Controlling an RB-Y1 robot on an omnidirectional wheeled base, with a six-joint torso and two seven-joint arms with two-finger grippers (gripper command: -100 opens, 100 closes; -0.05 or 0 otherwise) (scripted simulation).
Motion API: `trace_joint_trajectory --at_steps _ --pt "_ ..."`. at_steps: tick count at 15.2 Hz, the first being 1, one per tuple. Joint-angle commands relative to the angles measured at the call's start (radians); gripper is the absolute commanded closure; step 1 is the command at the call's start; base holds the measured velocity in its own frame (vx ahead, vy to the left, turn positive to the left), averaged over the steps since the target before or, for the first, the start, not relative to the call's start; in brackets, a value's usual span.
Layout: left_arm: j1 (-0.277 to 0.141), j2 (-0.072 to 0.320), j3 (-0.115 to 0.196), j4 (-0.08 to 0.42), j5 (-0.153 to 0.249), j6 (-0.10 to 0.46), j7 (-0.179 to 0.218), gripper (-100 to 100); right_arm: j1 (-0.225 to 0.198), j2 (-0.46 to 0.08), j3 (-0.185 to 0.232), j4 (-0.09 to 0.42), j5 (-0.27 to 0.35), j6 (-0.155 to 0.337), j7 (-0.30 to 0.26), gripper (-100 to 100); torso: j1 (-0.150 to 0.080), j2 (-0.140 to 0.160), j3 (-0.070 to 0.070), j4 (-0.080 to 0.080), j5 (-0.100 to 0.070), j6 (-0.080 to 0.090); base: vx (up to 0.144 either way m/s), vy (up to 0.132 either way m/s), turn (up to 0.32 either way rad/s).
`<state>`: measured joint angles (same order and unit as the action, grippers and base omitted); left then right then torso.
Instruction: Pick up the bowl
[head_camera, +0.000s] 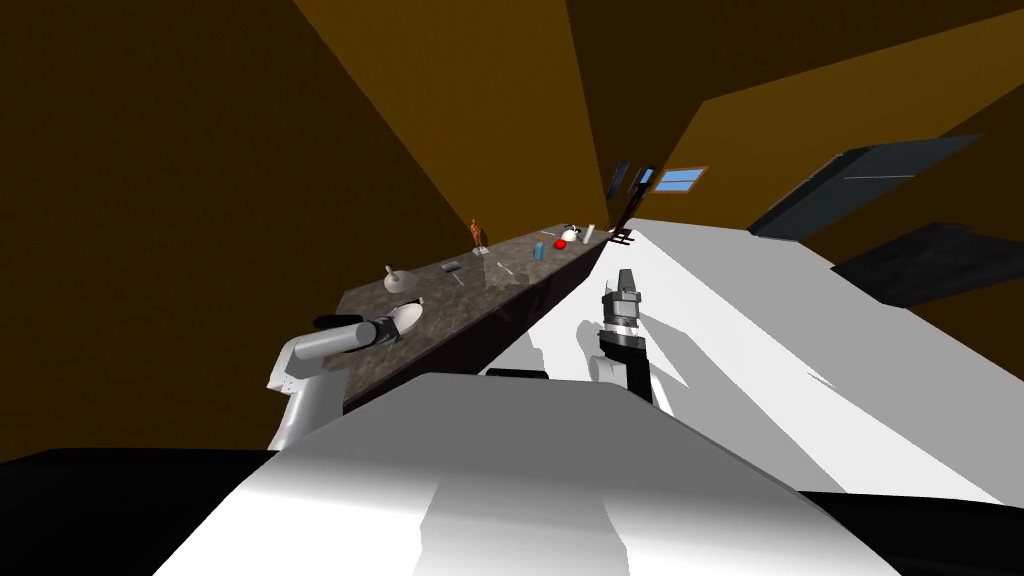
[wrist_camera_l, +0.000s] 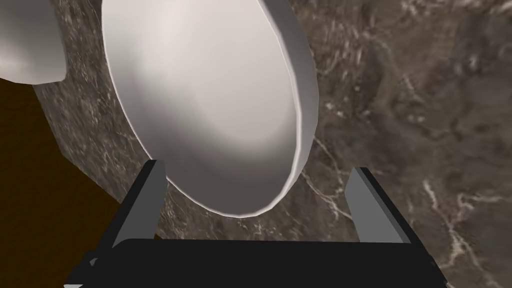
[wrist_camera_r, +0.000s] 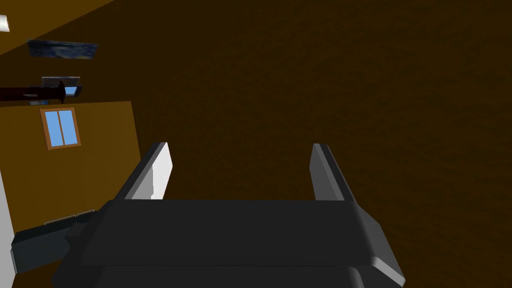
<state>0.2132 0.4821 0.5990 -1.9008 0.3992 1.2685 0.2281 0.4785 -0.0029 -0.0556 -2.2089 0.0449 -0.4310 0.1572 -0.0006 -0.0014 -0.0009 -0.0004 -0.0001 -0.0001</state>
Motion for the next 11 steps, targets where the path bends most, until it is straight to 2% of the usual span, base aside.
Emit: trace_joint_trajectory --at_steps 1,2,3,5,8,10,11 --pt "-0.012 0.003 0.018 0.015 0.008 0.05 0.003 -100 0.0 0.0 0.0 0.0 0.0 0.0 0.0 0 0.0 0.0 0.0 0.0 0.0 0.0 0.027 -0.006 -0.046" --pt "-0.012 0.003 0.018 0.015 0.008 0.067 0.003 -100 0.0 0.0 0.0 0.0 0.0 0.0 0.0 0 0.0 0.0 0.0 0.0 0.0 0.0 0.033 -0.003 -0.053" --pt "-0.022 0.007 0.034 0.026 0.016 0.09 0.005 -100 0.0 0.0 0.0 0.0 0.0 0.0 0.0 0 0.0 0.0 0.0 0.0 0.0 0.0 0.039 -0.002 -0.062" --pt "-0.022 0.007 0.034 0.026 0.016 0.114 0.005 -100 0.0 0.0 0.0 0.0 0.0 0.0 0.0 0 0.0 -0.001 0.0 0.0 0.0 0.0 0.033 0.0 -0.029" --pt "-0.039 0.012 0.061 0.046 0.03 0.182 0.008 -100 0.0 0.0 0.0 0.0 0.0 0.0 0.0 0 0.001 0.0 0.0 0.0 0.0 0.0 0.03 0.001 -0.042" --pt "-0.039 0.012 0.061 0.046 0.03 0.197 0.008 -100 0.0 0.0 0.0 0.0 0.0 0.0 0.0 0 0.001 -0.001 0.0 0.0 0.0 0.0 0.029 0.004 -0.023" --pt "-0.046 0.014 0.073 0.054 0.036 0.233 0.009 -100 0.0 0.0 0.0 0.0 0.0 0.0 0.0 0 0.001 0.0 0.0 0.0 0.0 0.0 0.023 0.002 -0.027"
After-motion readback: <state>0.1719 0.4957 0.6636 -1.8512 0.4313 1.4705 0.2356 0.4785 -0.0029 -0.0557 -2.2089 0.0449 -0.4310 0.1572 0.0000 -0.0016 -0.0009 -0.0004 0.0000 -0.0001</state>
